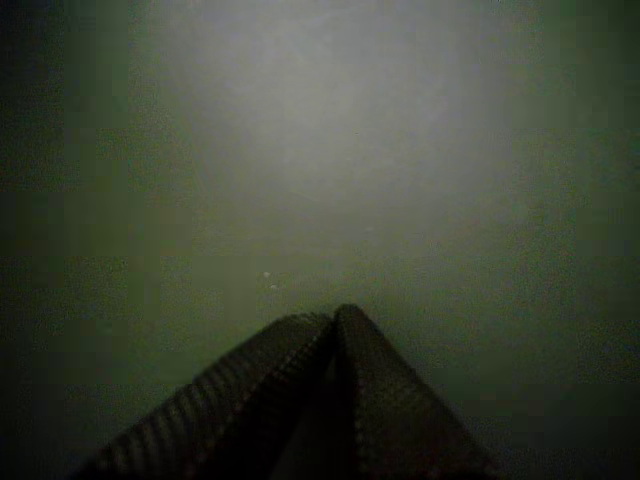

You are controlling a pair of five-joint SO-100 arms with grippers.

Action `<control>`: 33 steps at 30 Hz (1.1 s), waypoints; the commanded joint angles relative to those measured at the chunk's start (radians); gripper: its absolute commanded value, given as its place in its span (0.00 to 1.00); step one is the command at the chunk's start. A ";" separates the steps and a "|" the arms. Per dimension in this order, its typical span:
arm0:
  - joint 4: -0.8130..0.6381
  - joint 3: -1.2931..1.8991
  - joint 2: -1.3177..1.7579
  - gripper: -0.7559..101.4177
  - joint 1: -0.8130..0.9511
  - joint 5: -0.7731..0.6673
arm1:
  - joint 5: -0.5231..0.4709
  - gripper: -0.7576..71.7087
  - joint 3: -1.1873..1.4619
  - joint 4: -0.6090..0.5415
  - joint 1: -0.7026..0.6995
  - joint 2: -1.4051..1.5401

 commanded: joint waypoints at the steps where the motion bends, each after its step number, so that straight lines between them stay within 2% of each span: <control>1: -0.074 0.051 0.132 0.32 -0.060 0.023 | -0.002 0.01 -0.011 0.002 -0.017 0.020; 2: -0.058 0.067 0.170 0.20 -0.114 -0.037 | -0.002 0.01 -0.011 0.002 -0.017 0.020; 3: -0.060 0.081 0.183 0.01 -0.178 -0.091 | -0.003 0.01 -0.011 -0.002 -0.017 0.020; 5: -0.086 0.078 0.176 0.01 -0.275 -0.058 | -0.006 0.01 -0.011 -0.005 -0.014 0.020; 6: -0.115 0.092 0.173 0.12 -0.310 -0.035 | -0.008 0.01 -0.011 -0.006 -0.014 0.020; 7: -0.106 0.081 0.143 0.17 -0.371 -0.029 | -0.008 0.01 -0.011 -0.006 -0.014 0.020; 8: -0.086 0.061 0.109 0.17 -0.416 -0.029 | -0.008 0.01 -0.011 -0.006 -0.014 0.020; 9: -0.075 0.044 0.066 0.01 -0.471 -0.034 | -0.008 0.01 -0.011 -0.006 -0.017 0.020; 10: -0.086 0.051 0.046 0.01 -0.483 -0.028 | -0.009 0.01 -0.011 -0.006 -0.018 0.020; 11: -0.155 0.084 0.044 0.01 -0.472 -0.018 | -0.009 0.01 -0.011 -0.006 -0.021 0.020; 12: -0.282 0.141 0.069 0.01 -0.442 0.009 | -0.009 0.01 -0.011 -0.006 -0.023 0.020; 14: -0.514 0.235 0.069 0.17 -0.465 0.025 | -0.009 0.01 -0.011 -0.006 -0.025 0.020; 15: -0.558 0.249 0.069 0.13 -0.480 0.015 | -0.009 0.01 -0.011 -0.006 -0.025 0.020; 16: -0.601 0.244 0.086 0.01 -0.456 0.048 | -0.011 0.01 -0.011 -0.006 -0.028 0.020; 18: -0.604 0.219 0.107 0.01 -0.314 0.075 | -0.011 0.01 -0.011 -0.006 -0.029 0.020; 19: -0.647 0.305 0.206 0.20 -0.218 0.067 | -0.011 0.01 -0.011 -0.006 -0.029 0.020; 21: -0.733 0.364 0.302 0.01 -0.137 0.126 | -0.011 0.01 -0.011 -0.009 -0.026 0.020; 23: -0.681 0.216 0.229 0.01 -0.112 0.158 | -0.011 0.01 -0.011 -0.009 -0.012 0.020; 24: -0.681 0.189 0.201 0.10 -0.086 0.163 | -0.009 0.01 -0.011 -0.009 -0.011 0.020; 25: -0.703 0.212 0.195 0.01 -0.055 0.176 | -0.008 0.01 -0.011 -0.009 -0.011 0.020; 26: -0.735 0.255 0.199 0.01 -0.031 0.242 | -0.005 0.01 -0.011 -0.008 -0.012 0.020; 28: -0.738 0.270 0.245 0.01 -0.129 0.261 | 0.002 0.01 -0.011 -0.002 -0.011 0.020; 29: -0.735 0.275 0.270 0.10 -0.161 0.270 | 0.003 0.01 -0.011 -0.002 -0.009 0.020; 30: -0.738 0.281 0.273 0.01 -0.179 0.284 | 0.003 0.01 -0.011 -0.002 -0.006 0.020; 31: -0.739 0.284 0.252 0.01 -0.221 0.290 | 0.003 0.01 -0.011 -0.002 -0.003 0.020; 32: -0.781 0.288 0.210 0.01 -0.267 0.310 | 0.003 0.01 -0.011 -0.003 0.002 0.020; 33: -0.939 0.354 0.183 0.01 -0.302 0.336 | 0.005 0.01 -0.011 -0.003 0.005 0.020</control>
